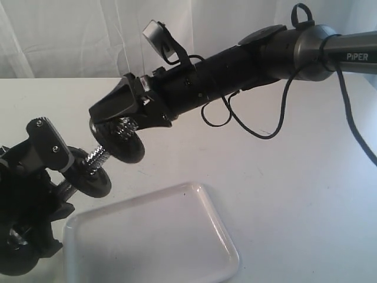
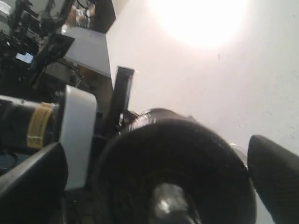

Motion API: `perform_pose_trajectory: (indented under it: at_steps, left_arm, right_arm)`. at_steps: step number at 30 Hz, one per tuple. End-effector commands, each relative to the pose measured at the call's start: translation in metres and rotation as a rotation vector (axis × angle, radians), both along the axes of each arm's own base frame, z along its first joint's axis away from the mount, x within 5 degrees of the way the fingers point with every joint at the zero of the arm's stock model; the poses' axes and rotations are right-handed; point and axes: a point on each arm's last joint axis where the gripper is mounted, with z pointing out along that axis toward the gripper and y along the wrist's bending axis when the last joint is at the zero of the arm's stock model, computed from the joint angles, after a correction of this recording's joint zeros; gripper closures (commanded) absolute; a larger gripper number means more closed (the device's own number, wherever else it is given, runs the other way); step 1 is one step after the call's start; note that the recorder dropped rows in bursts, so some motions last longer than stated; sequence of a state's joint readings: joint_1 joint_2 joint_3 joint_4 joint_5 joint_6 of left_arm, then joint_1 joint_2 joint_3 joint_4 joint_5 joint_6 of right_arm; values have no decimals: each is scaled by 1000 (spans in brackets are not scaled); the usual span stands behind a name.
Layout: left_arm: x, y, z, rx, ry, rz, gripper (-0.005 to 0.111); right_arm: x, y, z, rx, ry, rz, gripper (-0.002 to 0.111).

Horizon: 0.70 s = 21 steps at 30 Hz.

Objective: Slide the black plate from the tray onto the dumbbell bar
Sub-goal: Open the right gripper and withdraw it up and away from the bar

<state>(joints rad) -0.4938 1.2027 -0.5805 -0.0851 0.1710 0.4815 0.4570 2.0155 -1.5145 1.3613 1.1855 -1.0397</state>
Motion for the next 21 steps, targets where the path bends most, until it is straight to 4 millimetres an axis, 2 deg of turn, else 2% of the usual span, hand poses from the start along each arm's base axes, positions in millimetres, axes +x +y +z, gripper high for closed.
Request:
perform_pose_trajectory:
  at_steps: [1, 12, 21]
  left_arm:
    - [23, -8, 47, -197, -426, 47, 107]
    - [23, -8, 47, -197, -426, 47, 107]
    - [23, -8, 47, -197, -426, 47, 107]
  right_arm:
    - [-3, 1, 17, 74, 7, 10, 3]
    - [-4, 0, 14, 43, -16, 27, 3]
    - [-8, -8, -3, -159, -2, 67, 5]
